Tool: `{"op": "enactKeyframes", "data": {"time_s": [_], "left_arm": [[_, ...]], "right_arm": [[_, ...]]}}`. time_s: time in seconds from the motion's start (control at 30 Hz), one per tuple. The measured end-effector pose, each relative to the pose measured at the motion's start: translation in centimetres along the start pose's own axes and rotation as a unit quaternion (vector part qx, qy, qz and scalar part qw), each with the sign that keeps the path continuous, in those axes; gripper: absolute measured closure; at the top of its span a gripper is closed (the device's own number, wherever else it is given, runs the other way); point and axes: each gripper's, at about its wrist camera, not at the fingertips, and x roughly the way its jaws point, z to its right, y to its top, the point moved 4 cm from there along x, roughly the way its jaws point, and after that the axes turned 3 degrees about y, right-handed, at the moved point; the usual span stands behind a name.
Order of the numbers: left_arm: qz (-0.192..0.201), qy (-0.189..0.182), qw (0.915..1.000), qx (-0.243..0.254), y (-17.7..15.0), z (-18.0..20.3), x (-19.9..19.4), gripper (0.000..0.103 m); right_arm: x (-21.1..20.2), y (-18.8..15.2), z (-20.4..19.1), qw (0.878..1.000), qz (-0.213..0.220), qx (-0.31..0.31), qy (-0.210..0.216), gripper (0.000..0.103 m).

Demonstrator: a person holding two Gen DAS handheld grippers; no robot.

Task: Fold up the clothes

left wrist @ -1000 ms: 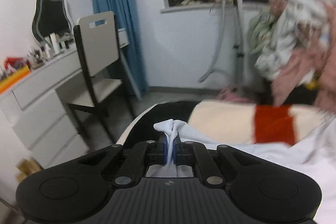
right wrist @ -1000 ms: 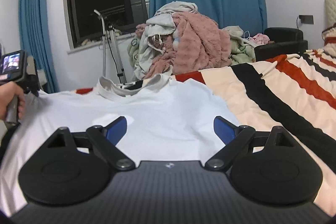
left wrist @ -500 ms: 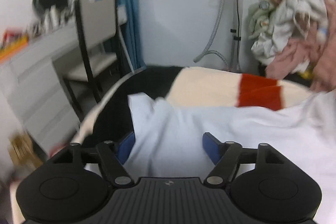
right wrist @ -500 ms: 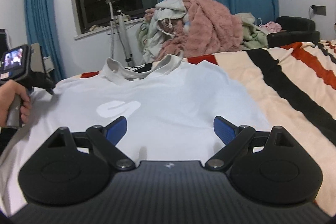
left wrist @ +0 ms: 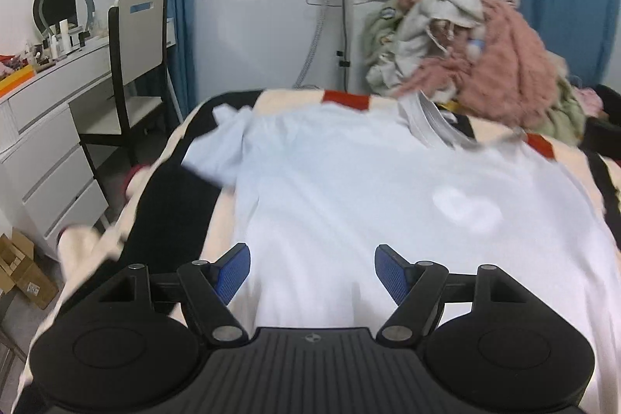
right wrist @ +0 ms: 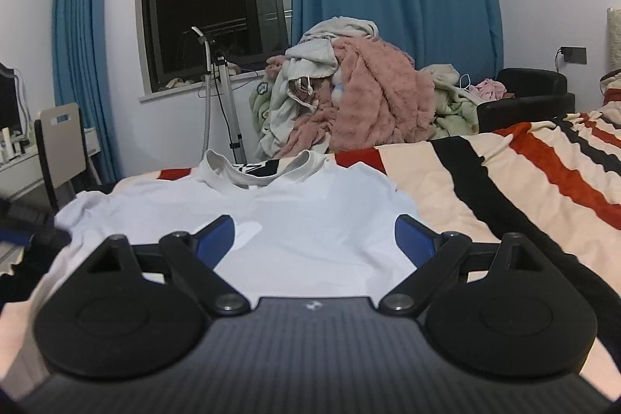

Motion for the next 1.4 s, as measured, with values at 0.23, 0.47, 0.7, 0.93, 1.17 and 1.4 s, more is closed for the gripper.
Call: {"op": "enactKeyframes", "data": {"time_s": [0.23,0.47,0.7,0.93,1.17,1.4], "left_arm": [[0.021,-0.007,0.9991,0.035,-7.6,-2.3,-6.8,0.030],[0.032,-0.047,0.9982,0.019,-10.6,-2.5,-11.0,0.030],[0.016,-0.043,0.9980,0.044,-10.5,-1.5,-9.9,0.031],[-0.004,-0.067,0.9967,0.045,-10.8,-1.6,-9.6,0.031],[-0.016,-0.092,0.9939,0.058,-11.9,-0.8,-10.0,0.035],[-0.067,-0.116,0.9861,0.097,-13.9,1.0,-8.7,0.044]], "right_arm": [[-3.9,-0.2,-0.3,0.999,-0.037,0.025,0.014,0.012],[-7.0,-0.9,-1.1,0.999,-0.040,0.019,0.027,0.012],[-6.3,-1.0,-2.0,0.998,-0.045,0.000,0.032,0.012],[-5.9,-1.2,-1.1,0.998,-0.062,0.020,0.026,0.012],[-5.6,-1.2,0.8,0.994,-0.080,0.076,0.025,0.012],[-5.1,-1.7,1.9,0.990,-0.097,0.098,0.013,0.012]]}}
